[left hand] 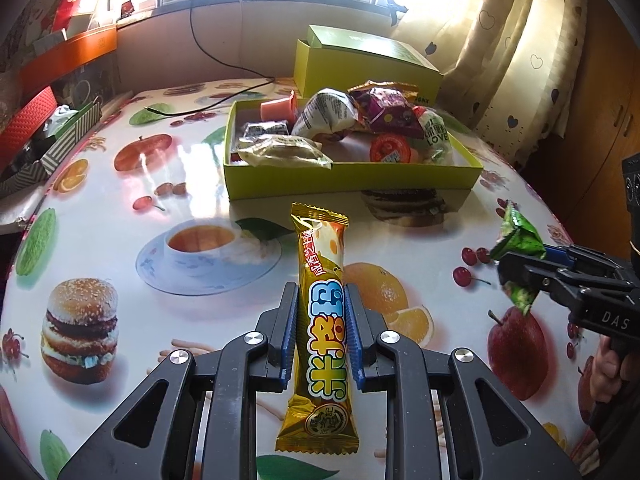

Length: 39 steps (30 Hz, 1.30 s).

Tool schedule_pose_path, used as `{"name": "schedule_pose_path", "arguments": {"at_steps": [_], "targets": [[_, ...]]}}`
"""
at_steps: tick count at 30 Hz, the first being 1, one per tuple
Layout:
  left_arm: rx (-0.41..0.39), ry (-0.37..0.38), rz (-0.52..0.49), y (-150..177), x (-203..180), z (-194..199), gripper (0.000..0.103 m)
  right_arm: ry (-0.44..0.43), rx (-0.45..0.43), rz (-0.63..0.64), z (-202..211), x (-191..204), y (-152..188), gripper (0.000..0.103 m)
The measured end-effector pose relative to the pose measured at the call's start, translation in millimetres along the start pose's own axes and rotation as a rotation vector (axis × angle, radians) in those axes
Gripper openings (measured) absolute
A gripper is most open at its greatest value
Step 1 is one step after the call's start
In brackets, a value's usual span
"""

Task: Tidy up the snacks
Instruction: 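Lift candy bar with left gripper and green bag with right, carry over tray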

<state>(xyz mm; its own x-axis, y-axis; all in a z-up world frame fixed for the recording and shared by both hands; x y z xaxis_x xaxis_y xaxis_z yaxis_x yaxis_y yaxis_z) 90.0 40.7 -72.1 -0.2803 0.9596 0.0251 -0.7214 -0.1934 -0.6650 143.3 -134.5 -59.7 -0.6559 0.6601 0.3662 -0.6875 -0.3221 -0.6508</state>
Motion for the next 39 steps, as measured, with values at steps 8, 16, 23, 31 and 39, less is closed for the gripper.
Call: {"name": "schedule_pose_path", "arguments": {"at_steps": [8,16,23,31,39], "targets": [[-0.023,-0.006,0.01,-8,2,9,0.023,0.022,-0.04,-0.002,22,-4,-4,0.041],[-0.034,0.001,0.011,-11,-1,16,0.023,0.026,-0.06,0.002,32,-3,-5,0.041],[-0.041,0.006,0.012,-14,-3,21,0.023,0.025,-0.07,0.013,36,1,-6,0.041],[-0.048,0.015,0.01,-16,-5,23,0.023,0.025,-0.08,0.022,40,6,-10,0.041],[-0.053,0.023,0.014,-19,-5,24,0.023,0.027,-0.084,0.033,42,8,-13,0.04]]}}
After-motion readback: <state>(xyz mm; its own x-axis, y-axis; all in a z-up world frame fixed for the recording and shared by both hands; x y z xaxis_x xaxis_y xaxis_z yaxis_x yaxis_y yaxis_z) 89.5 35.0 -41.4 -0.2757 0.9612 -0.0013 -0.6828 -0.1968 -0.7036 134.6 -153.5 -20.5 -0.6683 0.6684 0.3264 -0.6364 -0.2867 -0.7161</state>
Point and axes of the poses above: each gripper's, at about its wrist camera, not at the fingertips, and z roughly against the way its jaws point, x to its left, y to its underside, the point moved 5 cm from there along -z, roughly the way its jaws point, and after that the axes turned 11 degrees about -y, right-handed, at the moved point
